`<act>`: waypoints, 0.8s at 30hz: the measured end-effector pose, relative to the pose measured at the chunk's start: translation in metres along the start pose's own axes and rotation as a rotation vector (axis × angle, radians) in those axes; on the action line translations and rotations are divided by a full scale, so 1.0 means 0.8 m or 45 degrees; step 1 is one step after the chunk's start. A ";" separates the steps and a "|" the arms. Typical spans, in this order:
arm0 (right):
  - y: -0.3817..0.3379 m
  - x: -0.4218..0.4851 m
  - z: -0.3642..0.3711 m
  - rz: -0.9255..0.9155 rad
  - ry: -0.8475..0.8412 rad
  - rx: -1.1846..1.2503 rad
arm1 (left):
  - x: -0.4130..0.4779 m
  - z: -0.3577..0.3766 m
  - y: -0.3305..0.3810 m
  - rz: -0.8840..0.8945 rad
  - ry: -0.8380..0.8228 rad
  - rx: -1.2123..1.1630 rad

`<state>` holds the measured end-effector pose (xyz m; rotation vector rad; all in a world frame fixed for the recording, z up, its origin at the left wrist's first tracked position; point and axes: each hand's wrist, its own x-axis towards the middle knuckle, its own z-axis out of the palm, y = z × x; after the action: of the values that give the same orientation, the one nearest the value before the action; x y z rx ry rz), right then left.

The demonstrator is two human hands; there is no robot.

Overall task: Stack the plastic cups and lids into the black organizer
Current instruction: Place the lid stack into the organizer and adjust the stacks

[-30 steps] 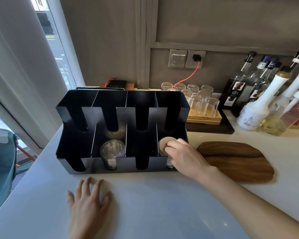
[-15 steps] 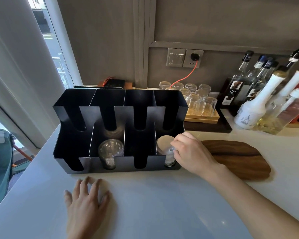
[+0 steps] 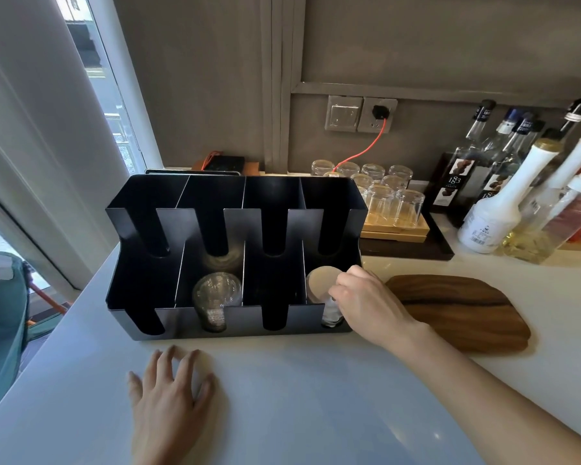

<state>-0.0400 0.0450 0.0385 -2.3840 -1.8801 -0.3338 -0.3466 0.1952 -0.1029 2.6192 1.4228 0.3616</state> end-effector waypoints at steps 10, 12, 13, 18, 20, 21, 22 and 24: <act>0.001 -0.001 0.001 0.013 0.020 0.095 | 0.001 -0.001 0.000 -0.006 -0.011 0.001; 0.001 -0.002 0.000 0.008 0.044 0.125 | 0.001 -0.001 0.001 -0.004 -0.009 -0.002; 0.002 -0.003 0.000 0.003 0.052 0.141 | 0.000 -0.001 0.001 -0.003 -0.007 -0.003; 0.002 -0.004 -0.001 -0.018 0.049 0.147 | 0.000 -0.003 0.003 0.003 0.025 -0.023; 0.003 -0.003 0.001 -0.012 0.040 0.150 | -0.001 -0.002 0.003 0.004 0.033 -0.022; 0.003 -0.003 0.003 -0.007 0.025 0.152 | -0.001 -0.002 0.002 0.004 0.033 -0.021; 0.003 -0.002 0.003 0.011 -0.003 0.148 | -0.001 -0.002 0.001 0.004 0.031 -0.017; 0.001 -0.001 -0.001 0.029 -0.049 0.146 | -0.001 -0.001 0.000 0.002 0.022 -0.015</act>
<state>-0.0393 0.0437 0.0394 -2.3508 -1.8334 -0.1745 -0.3470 0.1947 -0.1023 2.6140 1.4194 0.3926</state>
